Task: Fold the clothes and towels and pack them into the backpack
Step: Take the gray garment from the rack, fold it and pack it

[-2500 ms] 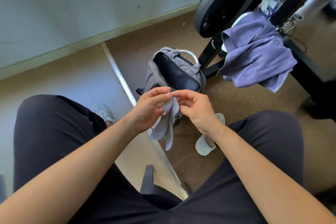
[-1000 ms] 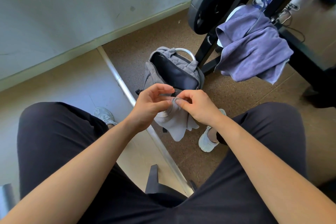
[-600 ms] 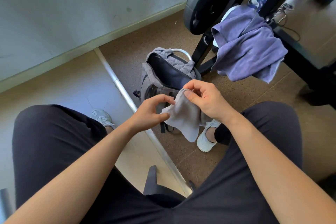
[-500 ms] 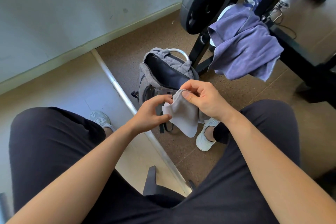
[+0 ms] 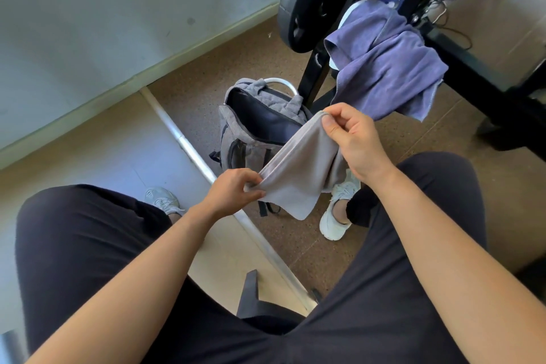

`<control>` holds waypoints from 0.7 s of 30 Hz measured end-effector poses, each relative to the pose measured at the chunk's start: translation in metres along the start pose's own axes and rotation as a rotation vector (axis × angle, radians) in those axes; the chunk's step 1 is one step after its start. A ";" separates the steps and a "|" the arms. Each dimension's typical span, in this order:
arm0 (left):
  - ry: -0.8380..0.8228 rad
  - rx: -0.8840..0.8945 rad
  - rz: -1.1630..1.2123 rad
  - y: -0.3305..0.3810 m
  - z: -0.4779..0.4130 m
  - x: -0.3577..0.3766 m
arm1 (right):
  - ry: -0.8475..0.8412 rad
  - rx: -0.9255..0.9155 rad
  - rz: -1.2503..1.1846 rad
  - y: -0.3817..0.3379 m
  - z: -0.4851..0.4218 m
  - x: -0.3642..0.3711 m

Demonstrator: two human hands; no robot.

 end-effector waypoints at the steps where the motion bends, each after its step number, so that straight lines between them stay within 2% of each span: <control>1: -0.016 -0.015 0.005 -0.003 0.002 0.002 | 0.059 0.010 -0.016 0.004 -0.002 -0.007; 4: -0.079 -0.074 0.014 -0.013 0.006 0.006 | 0.197 0.046 -0.044 0.013 -0.005 -0.023; 7: -0.052 -0.158 0.005 -0.027 0.010 -0.004 | 0.321 0.092 -0.010 0.021 -0.006 -0.039; 9: 0.062 -0.184 0.098 -0.033 0.012 -0.026 | 0.409 0.136 0.033 0.028 -0.004 -0.051; 11: 0.255 -0.189 0.242 -0.035 0.017 -0.057 | 0.474 0.216 0.072 0.041 -0.001 -0.063; 14: 0.496 -0.188 0.411 -0.041 0.031 -0.098 | 0.449 0.350 0.158 0.058 0.000 -0.068; 16: 0.505 -0.234 0.391 -0.046 0.037 -0.108 | 0.380 0.395 0.184 0.064 0.002 -0.061; 19: 0.499 -0.325 0.199 -0.048 0.045 -0.117 | 0.319 0.403 0.199 0.063 0.005 -0.049; 21: 0.554 -0.354 0.199 -0.045 0.051 -0.123 | 0.289 0.388 0.237 0.061 0.006 -0.045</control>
Point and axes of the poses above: each hand's wrist, its own z-axis away from the middle knuckle, its own x-axis out of the palm, y = z × x, the point moved 9 cm from there along -z, towards the middle knuckle, and after that the axes turned 2 degrees about -z, right-handed, at the moved point
